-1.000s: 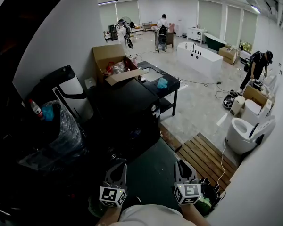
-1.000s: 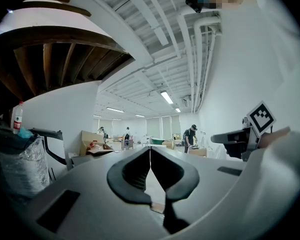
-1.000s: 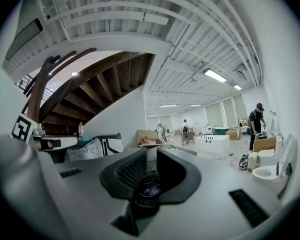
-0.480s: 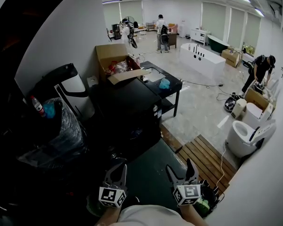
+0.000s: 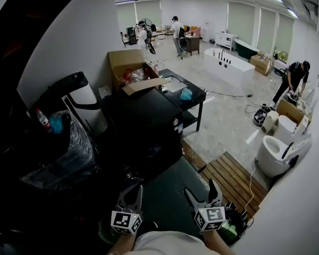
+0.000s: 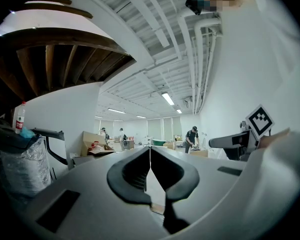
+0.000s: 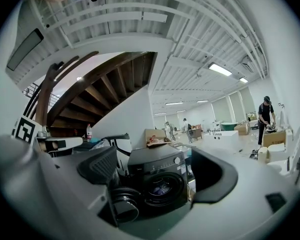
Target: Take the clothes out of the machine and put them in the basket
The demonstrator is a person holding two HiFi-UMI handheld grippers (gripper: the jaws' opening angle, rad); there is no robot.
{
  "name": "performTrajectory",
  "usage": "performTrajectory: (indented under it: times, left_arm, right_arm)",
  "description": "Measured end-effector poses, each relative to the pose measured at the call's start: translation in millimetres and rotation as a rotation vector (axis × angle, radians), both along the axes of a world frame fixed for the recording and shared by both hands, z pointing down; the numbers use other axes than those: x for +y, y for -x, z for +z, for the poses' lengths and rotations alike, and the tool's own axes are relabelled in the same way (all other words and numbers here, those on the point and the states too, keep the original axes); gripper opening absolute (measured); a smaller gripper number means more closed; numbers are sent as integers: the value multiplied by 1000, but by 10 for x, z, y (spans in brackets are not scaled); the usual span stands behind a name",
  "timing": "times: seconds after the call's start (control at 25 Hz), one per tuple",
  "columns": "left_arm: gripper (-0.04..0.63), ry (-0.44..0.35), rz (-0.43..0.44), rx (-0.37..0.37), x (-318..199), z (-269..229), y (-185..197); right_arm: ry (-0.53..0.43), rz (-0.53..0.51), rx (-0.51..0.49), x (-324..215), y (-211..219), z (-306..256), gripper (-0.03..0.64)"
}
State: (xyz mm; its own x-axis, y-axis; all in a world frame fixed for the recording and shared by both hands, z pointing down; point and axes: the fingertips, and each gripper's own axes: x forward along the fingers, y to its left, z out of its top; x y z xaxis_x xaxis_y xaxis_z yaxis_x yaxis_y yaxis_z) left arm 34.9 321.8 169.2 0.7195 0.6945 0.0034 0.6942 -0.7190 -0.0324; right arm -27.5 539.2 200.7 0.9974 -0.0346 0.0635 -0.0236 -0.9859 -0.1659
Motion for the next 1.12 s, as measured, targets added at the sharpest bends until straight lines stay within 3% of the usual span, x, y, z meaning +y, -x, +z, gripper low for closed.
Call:
performTrajectory:
  times: [0.64, 1.12]
  left_arm:
    - [20, -4, -1, -25, 28, 70, -141]
    - [20, 10, -23, -57, 8, 233, -788]
  right_arm:
    - [4, -22, -47, 32, -176, 100, 464]
    - [12, -48, -86, 17, -857, 198, 463]
